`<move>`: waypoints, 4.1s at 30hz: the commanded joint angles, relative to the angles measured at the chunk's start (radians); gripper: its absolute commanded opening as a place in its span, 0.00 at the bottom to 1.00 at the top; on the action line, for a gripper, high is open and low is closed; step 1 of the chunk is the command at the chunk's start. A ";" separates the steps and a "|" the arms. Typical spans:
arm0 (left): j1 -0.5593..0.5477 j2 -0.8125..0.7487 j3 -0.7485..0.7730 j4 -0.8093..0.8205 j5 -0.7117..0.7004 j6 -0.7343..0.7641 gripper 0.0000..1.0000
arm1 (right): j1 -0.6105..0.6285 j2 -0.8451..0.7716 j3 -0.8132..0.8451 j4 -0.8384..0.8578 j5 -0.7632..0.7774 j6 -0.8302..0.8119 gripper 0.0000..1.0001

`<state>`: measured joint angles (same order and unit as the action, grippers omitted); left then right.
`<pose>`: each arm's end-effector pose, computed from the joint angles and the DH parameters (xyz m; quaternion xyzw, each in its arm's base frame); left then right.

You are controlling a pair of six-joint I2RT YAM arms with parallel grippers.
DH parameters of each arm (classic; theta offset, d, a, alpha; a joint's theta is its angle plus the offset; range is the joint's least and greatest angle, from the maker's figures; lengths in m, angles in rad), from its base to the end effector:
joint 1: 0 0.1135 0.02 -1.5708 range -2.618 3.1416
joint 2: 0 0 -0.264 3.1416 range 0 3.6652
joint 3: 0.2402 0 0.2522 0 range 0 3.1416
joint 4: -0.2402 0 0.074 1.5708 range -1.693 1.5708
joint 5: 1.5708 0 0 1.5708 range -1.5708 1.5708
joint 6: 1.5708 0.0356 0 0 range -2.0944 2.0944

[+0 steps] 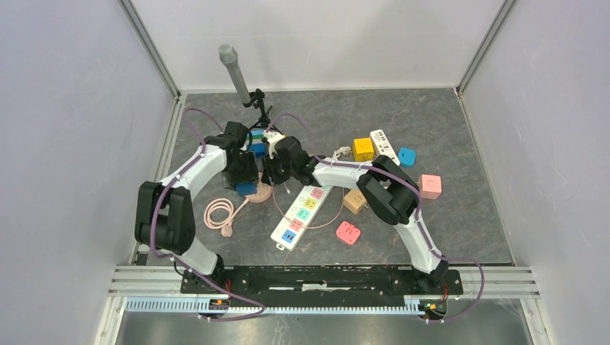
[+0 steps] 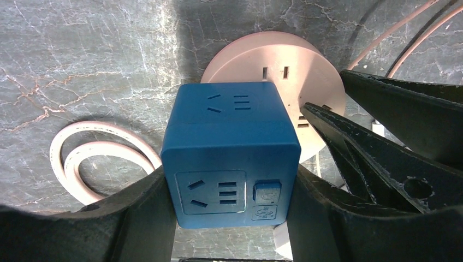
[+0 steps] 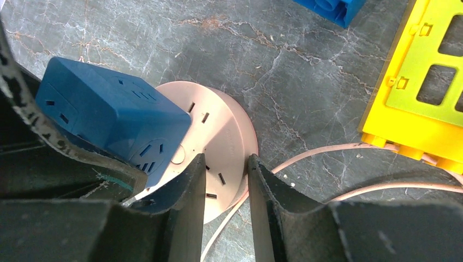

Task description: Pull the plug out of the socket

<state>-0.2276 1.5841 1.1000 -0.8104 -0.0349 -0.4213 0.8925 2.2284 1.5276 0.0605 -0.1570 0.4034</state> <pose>0.2907 -0.0661 0.2112 -0.0981 0.9854 -0.0275 0.1360 0.3062 0.3888 0.1451 -0.2498 0.8559 0.3258 0.3143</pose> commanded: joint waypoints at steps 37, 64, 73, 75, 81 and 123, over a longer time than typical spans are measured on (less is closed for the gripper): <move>0.090 -0.138 0.068 0.129 0.373 -0.100 0.02 | 0.076 0.169 -0.108 -0.315 0.024 -0.096 0.34; 0.084 -0.180 0.074 0.170 0.363 -0.090 0.02 | 0.088 0.182 -0.120 -0.316 0.037 -0.144 0.32; 0.093 -0.191 0.070 0.091 0.152 -0.037 0.02 | 0.085 0.157 -0.132 -0.286 0.032 -0.116 0.33; 0.108 -0.211 0.072 0.072 0.118 -0.028 0.02 | 0.081 0.137 -0.140 -0.267 0.022 -0.104 0.34; 0.149 -0.249 0.052 0.047 0.070 -0.018 0.02 | 0.051 0.051 -0.130 -0.190 -0.007 -0.073 0.36; 0.349 0.102 0.054 0.199 0.263 -0.040 1.00 | -0.087 -0.919 -0.618 -0.131 0.138 0.027 0.59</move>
<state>0.1223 1.7454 1.1465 -0.5819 0.3073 -0.4820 0.8085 1.3777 0.9180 -0.0444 -0.0879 0.4240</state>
